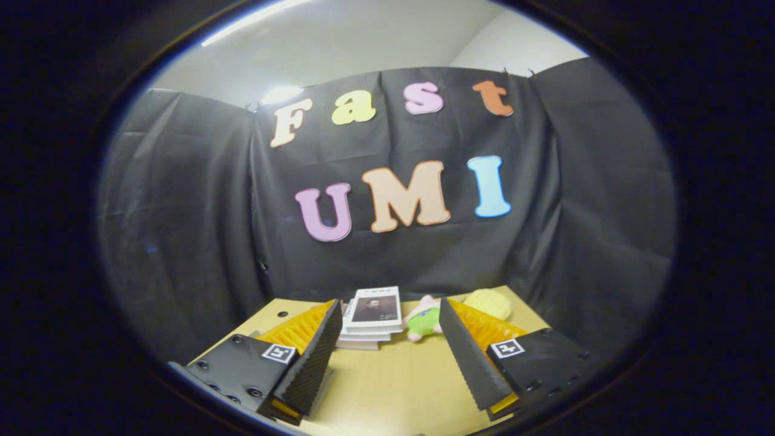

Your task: Open the storage box then place both shoes into the box .Put the left shoe in first, then the right shoe, with the right side of both shoes facing outward in a uniform manner.

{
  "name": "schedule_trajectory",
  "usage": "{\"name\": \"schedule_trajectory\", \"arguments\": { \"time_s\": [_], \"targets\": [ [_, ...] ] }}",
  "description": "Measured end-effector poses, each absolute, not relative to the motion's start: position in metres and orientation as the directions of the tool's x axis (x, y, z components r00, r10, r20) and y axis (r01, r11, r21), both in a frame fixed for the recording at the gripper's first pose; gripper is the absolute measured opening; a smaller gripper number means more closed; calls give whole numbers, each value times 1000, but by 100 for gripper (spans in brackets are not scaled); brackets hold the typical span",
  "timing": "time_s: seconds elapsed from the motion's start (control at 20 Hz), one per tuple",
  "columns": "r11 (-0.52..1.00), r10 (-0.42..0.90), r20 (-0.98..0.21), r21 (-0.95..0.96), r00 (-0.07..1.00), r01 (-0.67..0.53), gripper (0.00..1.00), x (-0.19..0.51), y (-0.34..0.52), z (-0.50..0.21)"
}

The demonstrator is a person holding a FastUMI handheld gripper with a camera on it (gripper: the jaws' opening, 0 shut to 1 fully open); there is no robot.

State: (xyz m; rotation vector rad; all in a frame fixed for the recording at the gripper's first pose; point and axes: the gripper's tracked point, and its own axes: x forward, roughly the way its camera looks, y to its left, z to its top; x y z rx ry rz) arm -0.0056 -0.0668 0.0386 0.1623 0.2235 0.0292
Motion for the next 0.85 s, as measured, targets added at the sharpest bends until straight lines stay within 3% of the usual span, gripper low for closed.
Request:
{"name": "schedule_trajectory", "arguments": {
  "time_s": [0.35, 0.85],
  "targets": [
    [992, -42, -158, 110, 986, 60, 100, -12, -111, 41],
    [993, -48, -146, 97, 988, 63, 100, -12, -112, 41]
  ]
}}
